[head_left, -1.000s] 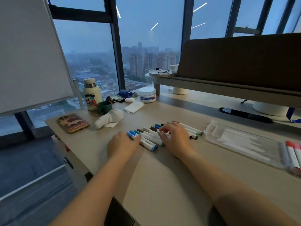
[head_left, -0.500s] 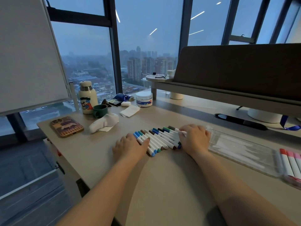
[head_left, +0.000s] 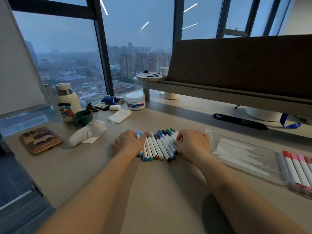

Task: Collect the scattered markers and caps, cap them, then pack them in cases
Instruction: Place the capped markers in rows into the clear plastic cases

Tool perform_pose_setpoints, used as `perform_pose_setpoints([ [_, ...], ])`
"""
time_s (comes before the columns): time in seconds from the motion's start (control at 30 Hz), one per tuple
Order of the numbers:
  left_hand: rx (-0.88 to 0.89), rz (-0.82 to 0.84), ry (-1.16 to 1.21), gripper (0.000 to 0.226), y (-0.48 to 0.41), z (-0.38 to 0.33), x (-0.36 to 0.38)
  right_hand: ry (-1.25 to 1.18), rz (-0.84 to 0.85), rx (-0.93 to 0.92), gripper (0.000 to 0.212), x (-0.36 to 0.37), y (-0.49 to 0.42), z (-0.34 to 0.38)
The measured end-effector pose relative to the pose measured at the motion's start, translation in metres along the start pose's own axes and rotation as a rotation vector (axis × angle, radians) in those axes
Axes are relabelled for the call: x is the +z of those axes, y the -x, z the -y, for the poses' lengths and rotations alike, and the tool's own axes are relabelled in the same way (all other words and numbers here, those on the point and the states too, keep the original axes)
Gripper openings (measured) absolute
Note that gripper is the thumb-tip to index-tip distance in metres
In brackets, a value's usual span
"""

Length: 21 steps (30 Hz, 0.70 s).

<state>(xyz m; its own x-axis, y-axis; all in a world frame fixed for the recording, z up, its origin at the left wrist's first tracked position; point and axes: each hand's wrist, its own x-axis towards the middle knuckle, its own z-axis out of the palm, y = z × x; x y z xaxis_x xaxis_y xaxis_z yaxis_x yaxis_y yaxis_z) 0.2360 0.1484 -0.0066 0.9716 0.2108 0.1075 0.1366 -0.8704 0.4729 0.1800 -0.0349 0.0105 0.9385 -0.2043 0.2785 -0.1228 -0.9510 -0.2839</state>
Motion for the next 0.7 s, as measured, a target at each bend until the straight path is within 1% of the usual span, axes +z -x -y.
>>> perform_pose_setpoints([
  [0.1,0.004,0.015,0.043,0.044,-0.017,-0.009,0.0,0.104,0.026,-0.03,0.021,0.0,-0.002,0.003],
  [0.17,0.073,0.012,0.061,0.043,-0.022,-0.02,0.0,0.183,0.014,-0.059,0.022,0.001,0.001,0.007],
  [0.23,0.163,0.007,0.082,0.037,-0.02,-0.033,0.0,0.188,0.003,-0.06,0.022,0.002,0.004,0.009],
  [0.33,0.219,0.002,0.201,0.022,-0.012,-0.044,0.006,0.069,-0.058,0.035,0.028,-0.003,0.009,0.001],
  [0.47,0.201,0.056,0.269,0.002,-0.008,-0.033,0.005,-0.221,-0.173,0.176,0.018,-0.014,0.018,-0.027],
  [0.57,0.216,0.101,0.218,0.003,-0.002,-0.024,-0.004,-0.29,-0.225,0.22,0.017,-0.012,0.025,-0.036],
  [0.63,0.244,0.159,0.147,0.007,0.004,-0.026,-0.006,-0.265,-0.277,0.207,0.017,-0.008,0.027,-0.035],
  [0.7,0.267,0.199,0.026,0.011,0.013,-0.034,-0.007,-0.228,-0.327,0.177,0.016,-0.007,0.03,-0.033],
])
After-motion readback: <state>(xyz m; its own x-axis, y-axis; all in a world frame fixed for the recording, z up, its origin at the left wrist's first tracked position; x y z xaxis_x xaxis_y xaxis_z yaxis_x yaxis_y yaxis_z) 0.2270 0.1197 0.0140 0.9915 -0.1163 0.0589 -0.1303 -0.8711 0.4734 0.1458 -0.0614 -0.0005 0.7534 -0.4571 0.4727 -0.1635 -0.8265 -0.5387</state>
